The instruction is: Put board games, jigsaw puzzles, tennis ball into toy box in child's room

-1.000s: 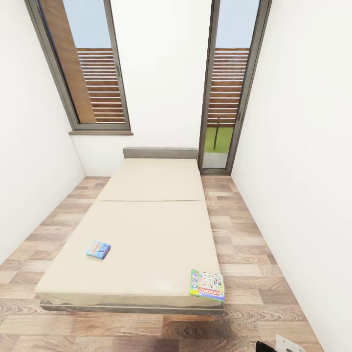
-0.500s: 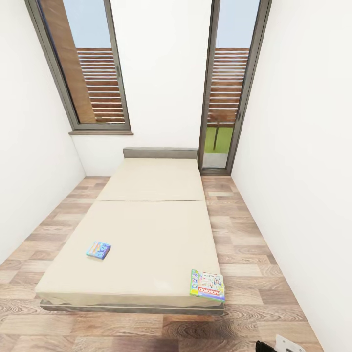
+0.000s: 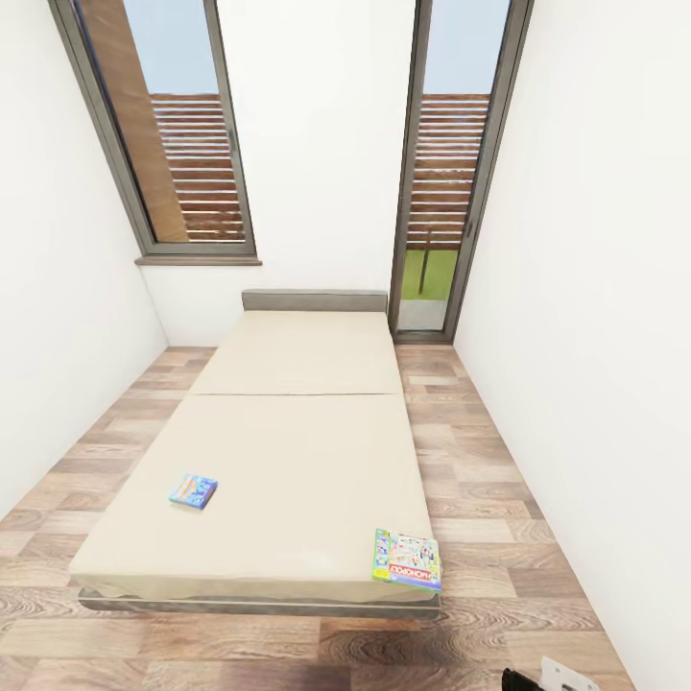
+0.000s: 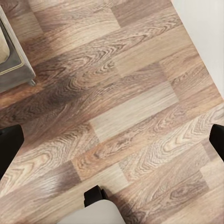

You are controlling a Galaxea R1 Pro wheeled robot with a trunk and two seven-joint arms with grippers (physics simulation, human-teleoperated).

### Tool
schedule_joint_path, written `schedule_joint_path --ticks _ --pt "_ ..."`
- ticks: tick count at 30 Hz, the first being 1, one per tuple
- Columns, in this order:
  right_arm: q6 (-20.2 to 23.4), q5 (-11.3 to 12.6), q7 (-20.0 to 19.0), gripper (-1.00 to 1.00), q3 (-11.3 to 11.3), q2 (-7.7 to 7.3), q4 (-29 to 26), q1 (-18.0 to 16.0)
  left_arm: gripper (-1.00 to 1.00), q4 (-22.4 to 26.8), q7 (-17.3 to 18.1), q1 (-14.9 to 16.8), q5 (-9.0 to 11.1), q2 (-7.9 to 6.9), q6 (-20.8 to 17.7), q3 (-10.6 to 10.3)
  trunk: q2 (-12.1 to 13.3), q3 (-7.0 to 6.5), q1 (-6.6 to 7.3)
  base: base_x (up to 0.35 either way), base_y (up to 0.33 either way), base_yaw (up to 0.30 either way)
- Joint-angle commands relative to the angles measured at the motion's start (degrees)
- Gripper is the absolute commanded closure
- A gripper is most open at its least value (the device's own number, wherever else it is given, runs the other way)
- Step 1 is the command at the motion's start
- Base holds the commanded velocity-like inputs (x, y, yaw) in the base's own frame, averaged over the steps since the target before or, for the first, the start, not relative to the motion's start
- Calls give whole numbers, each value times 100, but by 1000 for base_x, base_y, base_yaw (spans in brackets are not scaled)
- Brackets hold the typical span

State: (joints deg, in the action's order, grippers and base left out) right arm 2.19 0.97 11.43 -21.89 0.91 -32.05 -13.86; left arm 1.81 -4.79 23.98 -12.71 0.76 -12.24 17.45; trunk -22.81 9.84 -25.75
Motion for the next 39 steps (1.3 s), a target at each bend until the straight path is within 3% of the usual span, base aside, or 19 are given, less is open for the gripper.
schedule_joint_path --ticks 1,13,39 --pt "19 10 6 -100 -17 5 -12 -3 -100 12 -12 2 -56 5 -33 48 -11 9 -3 0 0 0" --pt "-232 1 2 -100 -1 14 -4 -3 -100 12 -6 2 -56 19 -40 48 -11 -79 -3 0 0 0" --pt "-262 0 8 -100 -3 6 1 -3 -100 12 -3 2 -56 25 -41 48 -11 -325 -3 -17 -12 0"
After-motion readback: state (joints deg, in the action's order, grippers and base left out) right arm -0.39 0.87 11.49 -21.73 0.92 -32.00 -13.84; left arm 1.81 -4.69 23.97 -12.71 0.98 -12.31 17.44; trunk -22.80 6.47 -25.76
